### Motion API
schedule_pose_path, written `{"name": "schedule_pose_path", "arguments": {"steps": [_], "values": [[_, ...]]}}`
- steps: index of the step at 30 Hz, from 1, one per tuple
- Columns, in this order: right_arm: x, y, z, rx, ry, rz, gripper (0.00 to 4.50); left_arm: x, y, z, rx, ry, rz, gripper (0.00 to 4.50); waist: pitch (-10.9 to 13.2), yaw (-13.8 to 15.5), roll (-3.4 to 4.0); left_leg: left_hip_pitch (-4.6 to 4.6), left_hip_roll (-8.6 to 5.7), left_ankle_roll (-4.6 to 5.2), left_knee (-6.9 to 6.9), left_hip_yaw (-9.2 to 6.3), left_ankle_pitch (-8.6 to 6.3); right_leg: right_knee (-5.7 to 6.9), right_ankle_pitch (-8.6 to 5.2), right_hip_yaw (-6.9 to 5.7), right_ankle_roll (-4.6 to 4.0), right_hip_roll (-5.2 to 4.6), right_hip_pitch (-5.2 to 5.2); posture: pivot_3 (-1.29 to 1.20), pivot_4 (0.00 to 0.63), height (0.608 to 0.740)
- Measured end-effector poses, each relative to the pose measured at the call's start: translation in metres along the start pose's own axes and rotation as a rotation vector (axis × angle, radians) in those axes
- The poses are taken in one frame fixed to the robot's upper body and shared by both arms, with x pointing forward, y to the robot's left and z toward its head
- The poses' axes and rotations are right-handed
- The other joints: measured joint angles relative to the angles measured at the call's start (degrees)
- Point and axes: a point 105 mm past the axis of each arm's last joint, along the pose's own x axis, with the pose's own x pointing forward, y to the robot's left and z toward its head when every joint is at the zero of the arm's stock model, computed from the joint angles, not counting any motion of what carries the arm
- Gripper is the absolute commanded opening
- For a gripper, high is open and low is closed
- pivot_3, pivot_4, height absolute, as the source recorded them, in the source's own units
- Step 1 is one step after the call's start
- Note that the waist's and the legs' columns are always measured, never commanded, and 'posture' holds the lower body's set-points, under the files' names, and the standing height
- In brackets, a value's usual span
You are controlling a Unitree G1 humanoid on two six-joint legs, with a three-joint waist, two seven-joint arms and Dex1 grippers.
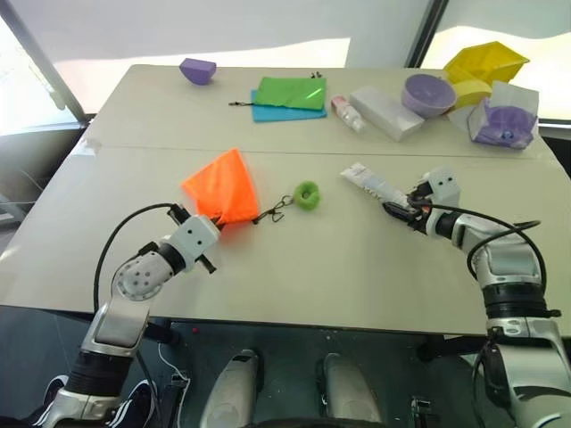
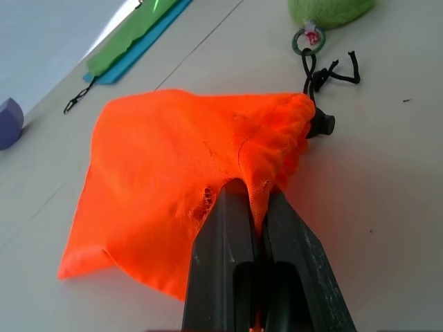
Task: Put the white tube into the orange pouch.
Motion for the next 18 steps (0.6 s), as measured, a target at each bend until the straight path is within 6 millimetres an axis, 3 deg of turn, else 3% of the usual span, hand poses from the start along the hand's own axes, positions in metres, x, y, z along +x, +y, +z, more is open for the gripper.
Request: {"name": "schedule_pose_path", "arguments": {"steps": [5, 7, 9, 13, 18], "values": [[-0.022, 0.084, 0.011, -0.040, -0.003, 0.374, 2.29, 0.002, -0.002, 0.001, -0.004, -0.004, -0.005, 0.00, -0.03, -0.05, -0.01, -0.52, 0.02, 0.01, 0.09, -0.04, 0.00, 0.01, 0.01, -0.01, 0.02, 0.02, -0.45, 0.00, 0.150, 0.740], [-0.027, 0.122, 0.003, -0.072, 0.028, 0.513, 2.29, 0.002, -0.002, 0.000, -0.010, 0.002, 0.000, 0.00, -0.04, -0.03, -0.03, -0.70, 0.02, 0.01, 0.16, -0.05, 0.00, 0.08, 0.01, -0.02, 0.02, 0.02, -0.65, 0.00, 0.150, 0.740], [-0.023, 0.146, -0.012, -0.094, 0.070, 0.582, 2.29, 0.003, -0.001, 0.000, -0.011, 0.005, 0.012, 0.00, -0.04, -0.02, -0.03, -0.72, 0.00, 0.01, 0.26, -0.02, 0.00, 0.11, 0.04, -0.02, 0.02, 0.02, -0.66, 0.00, 0.150, 0.740], [0.007, 0.160, -0.020, -0.105, 0.062, 0.522, 2.29, 0.004, 0.000, -0.001, -0.026, 0.016, 0.029, 0.00, -0.04, -0.11, -0.03, -0.71, 0.00, -0.07, 0.37, -0.03, 0.10, 0.09, 0.31, 0.00, -0.07, 0.05, -0.68, 0.00, 0.150, 0.740], [0.044, 0.163, -0.008, -0.146, -0.011, 0.440, 2.29, 0.002, 0.001, -0.003, -0.036, 0.034, 0.037, 0.00, -0.04, -0.13, -0.04, -0.70, 0.02, -0.08, 0.36, -0.08, 0.24, 0.10, 0.45, 0.01, -0.11, 0.17, -0.72, 0.00, 0.150, 0.740]]}}
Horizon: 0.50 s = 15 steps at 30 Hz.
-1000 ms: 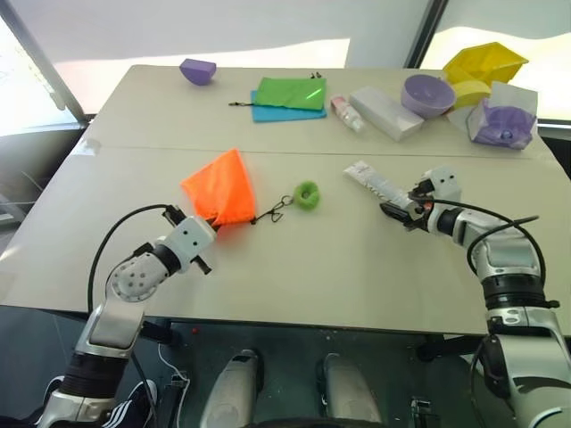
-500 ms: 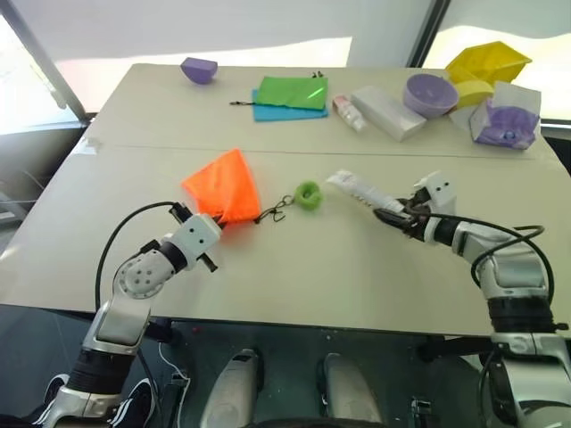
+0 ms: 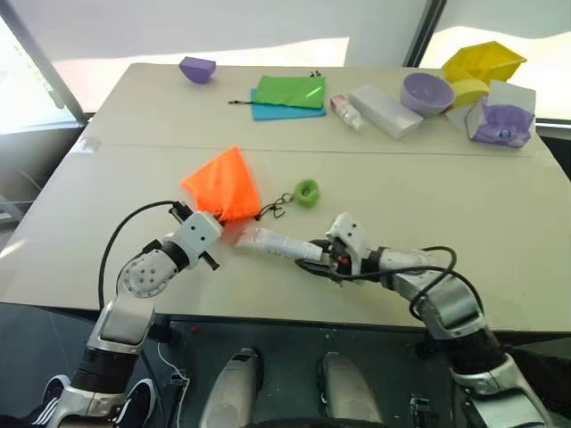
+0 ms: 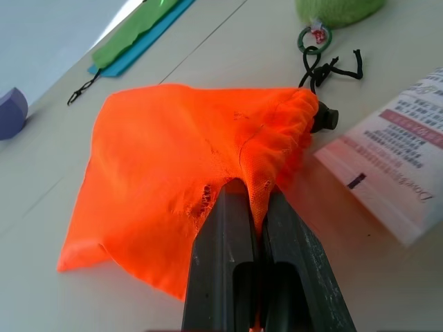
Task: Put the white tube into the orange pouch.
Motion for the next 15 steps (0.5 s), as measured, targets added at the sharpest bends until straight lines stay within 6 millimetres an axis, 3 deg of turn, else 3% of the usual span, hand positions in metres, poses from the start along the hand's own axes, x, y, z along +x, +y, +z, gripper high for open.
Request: {"name": "schedule_pose_path", "arguments": {"steps": [3, 15], "values": [[0.015, -0.001, 0.006, 0.010, -0.038, -0.015, 2.29, 0.000, 0.001, 0.002, 0.001, -0.002, 0.002, 0.00, 0.00, 0.01, 0.00, -0.01, 0.01, -0.05, -0.07, -0.04, 0.03, 0.02, 0.01, 0.02, 0.00, 0.10, -0.05, 0.00, 0.150, 0.740], [0.039, 0.008, 0.023, 0.070, -0.125, -0.055, 2.29, 0.000, 0.003, 0.011, 0.002, -0.013, 0.011, 0.00, 0.00, -0.19, 0.00, 0.00, 0.02, -0.21, -0.12, -0.08, 0.12, 0.26, 0.06, 0.05, -0.07, 0.17, -0.21, 0.00, 0.150, 0.740]]}}
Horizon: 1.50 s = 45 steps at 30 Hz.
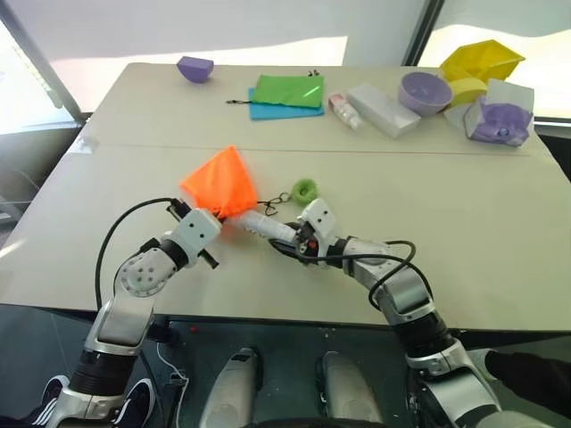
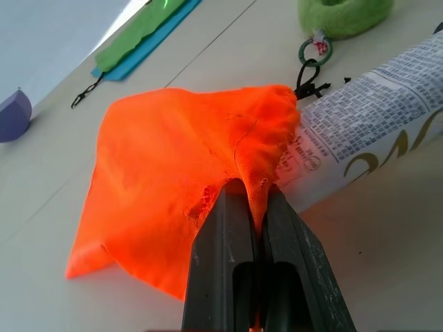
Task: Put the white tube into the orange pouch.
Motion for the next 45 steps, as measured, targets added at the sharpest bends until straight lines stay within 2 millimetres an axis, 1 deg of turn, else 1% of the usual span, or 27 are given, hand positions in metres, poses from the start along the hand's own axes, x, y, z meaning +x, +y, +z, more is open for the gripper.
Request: {"name": "schedule_pose_path", "arguments": {"steps": [2, 6, 9, 15, 17, 20, 23, 26, 30, 33, 36, 38, 42, 45], "values": [[0.001, -0.001, 0.003, -0.005, -0.010, -0.008, 2.29, 0.000, 0.000, 0.001, 0.000, -0.003, 0.000, 0.00, 0.00, 0.04, 0.00, 0.00, 0.01, -0.02, 0.00, -0.01, 0.01, 0.01, 0.00, 0.00, 0.00, 0.02, 0.00, 0.00, 0.150, 0.740], [0.003, 0.001, 0.001, -0.057, 0.002, -0.011, 2.29, 0.000, 0.000, 0.001, -0.005, 0.000, -0.003, 0.00, 0.00, 0.05, 0.00, 0.00, 0.00, -0.02, 0.00, 0.00, 0.01, 0.00, 0.00, 0.01, 0.00, 0.01, 0.00, 0.00, 0.150, 0.740], [0.012, 0.005, 0.004, -0.040, -0.008, -0.019, 2.29, 0.000, -0.001, 0.000, -0.007, 0.003, -0.011, 0.00, 0.00, -0.21, 0.00, 0.01, 0.03, -0.04, -0.02, 0.02, 0.03, 0.04, 0.01, 0.02, -0.01, 0.04, -0.04, 0.00, 0.150, 0.740], [0.024, 0.003, 0.010, -0.024, -0.025, -0.069, 2.29, -0.003, -0.005, -0.005, -0.016, 0.018, -0.019, 0.00, 0.00, -0.06, 0.00, 0.01, 0.03, -0.08, -0.01, 0.01, 0.05, 0.05, 0.02, 0.02, -0.03, 0.04, -0.04, 0.00, 0.150, 0.740], [0.024, 0.003, 0.010, -0.023, -0.025, -0.060, 2.29, -0.003, -0.004, -0.005, -0.016, 0.018, -0.016, 0.00, 0.00, 0.03, 0.00, 0.01, 0.02, -0.08, -0.01, 0.00, 0.05, 0.05, 0.02, 0.02, -0.03, 0.04, -0.03, 0.00, 0.150, 0.740], [0.025, 0.010, 0.005, -0.079, 0.008, -0.018, 2.29, -0.003, -0.005, -0.005, -0.018, 0.017, -0.016, 0.00, 0.00, -0.02, 0.00, 0.01, 0.01, -0.08, -0.01, 0.01, 0.05, 0.04, 0.02, 0.03, -0.03, 0.04, -0.04, 0.00, 0.150, 0.740], [0.027, 0.009, 0.007, -0.081, 0.002, -0.043, 2.29, -0.002, -0.004, -0.004, -0.018, 0.013, -0.012, 0.00, 0.00, -0.19, 0.00, 0.01, 0.04, -0.11, -0.02, 0.00, 0.07, 0.09, 0.03, 0.03, -0.05, 0.07, -0.08, 0.00, 0.150, 0.740], [0.024, 0.007, 0.010, -0.055, -0.021, -0.029, 2.29, -0.002, -0.004, -0.003, -0.015, 0.010, -0.009, 0.00, 0.00, -0.08, 0.00, 0.01, 0.05, -0.12, -0.01, 0.00, 0.08, 0.10, 0.03, 0.03, -0.05, 0.09, -0.06, 0.00, 0.150, 0.740], [0.003, 0.001, 0.018, -0.033, -0.055, 0.015, 2.29, -0.004, -0.003, -0.002, -0.004, 0.009, -0.007, 0.00, 0.00, 0.14, 0.00, 0.00, 0.03, -0.12, 0.00, 0.00, 0.08, 0.05, 0.04, 0.03, -0.05, 0.04, -0.02, 0.00, 0.150, 0.740], [-0.004, -0.002, 0.023, 0.002, -0.080, 0.016, 2.29, -0.005, -0.002, -0.002, -0.005, 0.010, -0.006, 0.00, 0.00, -0.09, 0.00, 0.01, 0.06, -0.12, 0.00, 0.00, 0.08, 0.07, 0.04, 0.03, -0.06, 0.08, -0.04, 0.00, 0.150, 0.740], [-0.004, -0.004, 0.026, 0.029, -0.101, 0.004, 2.29, -0.006, 0.003, -0.002, -0.021, 0.004, 0.009, 0.00, 0.00, -0.21, 0.00, 0.02, 0.12, -0.12, -0.02, 0.00, 0.08, 0.09, 0.06, 0.03, -0.10, 0.14, -0.07, 0.00, 0.150, 0.740], [0.000, -0.002, 0.027, 0.038, -0.111, -0.006, 2.29, -0.006, 0.006, -0.002, -0.033, -0.001, 0.018, 0.00, 0.00, -0.16, 0.00, 0.02, 0.12, -0.12, -0.02, 0.00, 0.08, 0.09, 0.06, 0.03, -0.10, 0.15, -0.07, 0.00, 0.150, 0.740], [0.008, 0.004, 0.027, 0.058, -0.119, -0.027, 2.29, -0.004, 0.007, 0.005, -0.078, -0.043, 0.019, 0.00, 0.00, -0.05, 0.00, 0.01, 0.09, -0.13, 0.00, 0.02, 0.09, 0.07, 0.06, 0.05, -0.09, 0.11, -0.06, 0.00, 0.150, 0.740], [0.004, 0.002, 0.021, 0.084, -0.117, -0.029, 2.29, -0.005, 0.010, 0.005, -0.103, -0.052, 0.030, 0.00, -0.01, 0.12, -0.01, 0.01, 0.08, -0.13, 0.00, 0.01, 0.09, 0.06, 0.06, 0.05, -0.09, 0.10, -0.04, 0.00, 0.150, 0.740]]}}
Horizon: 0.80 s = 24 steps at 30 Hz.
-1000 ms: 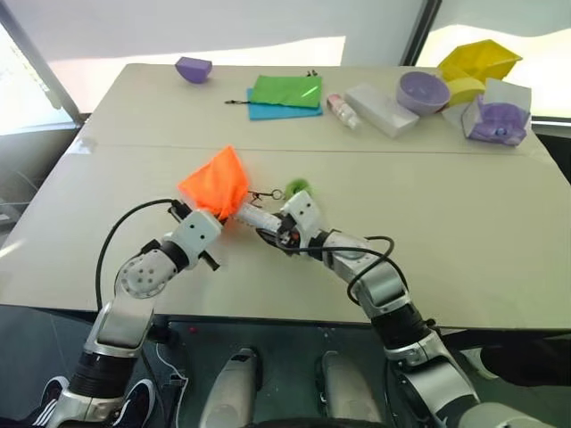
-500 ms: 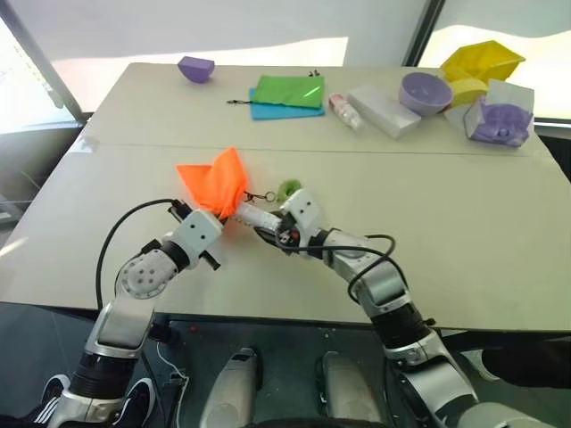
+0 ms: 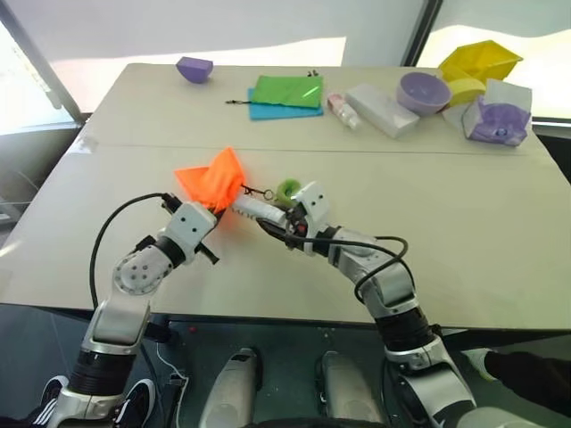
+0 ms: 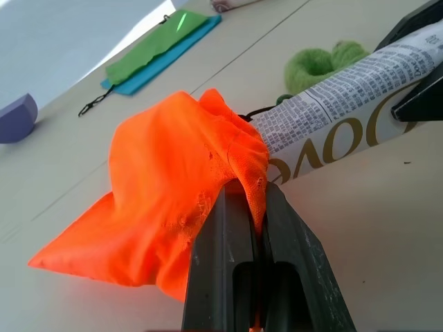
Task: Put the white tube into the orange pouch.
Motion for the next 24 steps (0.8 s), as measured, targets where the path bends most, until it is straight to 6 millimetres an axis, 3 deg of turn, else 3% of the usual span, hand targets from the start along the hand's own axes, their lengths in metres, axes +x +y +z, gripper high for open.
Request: {"name": "schedule_pose_path", "arguments": {"steps": [5, 9, 18, 24], "values": [[-0.013, -0.023, 0.000, 0.038, 0.000, -0.083, 2.29, -0.004, 0.011, 0.000, -0.068, -0.017, 0.056, 0.00, 0.00, -0.02, 0.00, 0.00, 0.00, 0.00, 0.03, 0.00, 0.01, 0.01, 0.00, 0.00, -0.01, 0.02, 0.01, 0.00, 0.150, 0.740], [-0.017, -0.026, 0.000, 0.049, 0.005, -0.092, 2.29, -0.003, 0.013, 0.002, -0.086, -0.030, 0.060, 0.00, 0.00, -0.22, 0.00, 0.01, 0.02, -0.01, 0.00, 0.01, 0.02, 0.02, 0.01, 0.00, -0.01, 0.03, -0.01, 0.00, 0.150, 0.740], [-0.033, 0.002, 0.010, 0.060, -0.026, 0.092, 2.29, -0.004, 0.017, -0.011, -0.170, -0.016, 0.094, 0.00, 0.00, -0.12, -0.01, 0.01, 0.02, 0.00, 0.03, 0.00, 0.02, 0.01, 0.01, -0.01, -0.01, 0.02, 0.03, 0.00, 0.150, 0.740], [-0.034, 0.013, 0.003, 0.035, 0.018, 0.161, 2.29, -0.003, 0.016, -0.012, -0.212, -0.027, 0.088, 0.00, 0.00, -0.06, -0.01, 0.01, 0.02, 0.01, 0.06, 0.01, 0.03, -0.01, 0.01, 0.00, -0.01, 0.01, 0.04, 0.00, 0.150, 0.740]]}}
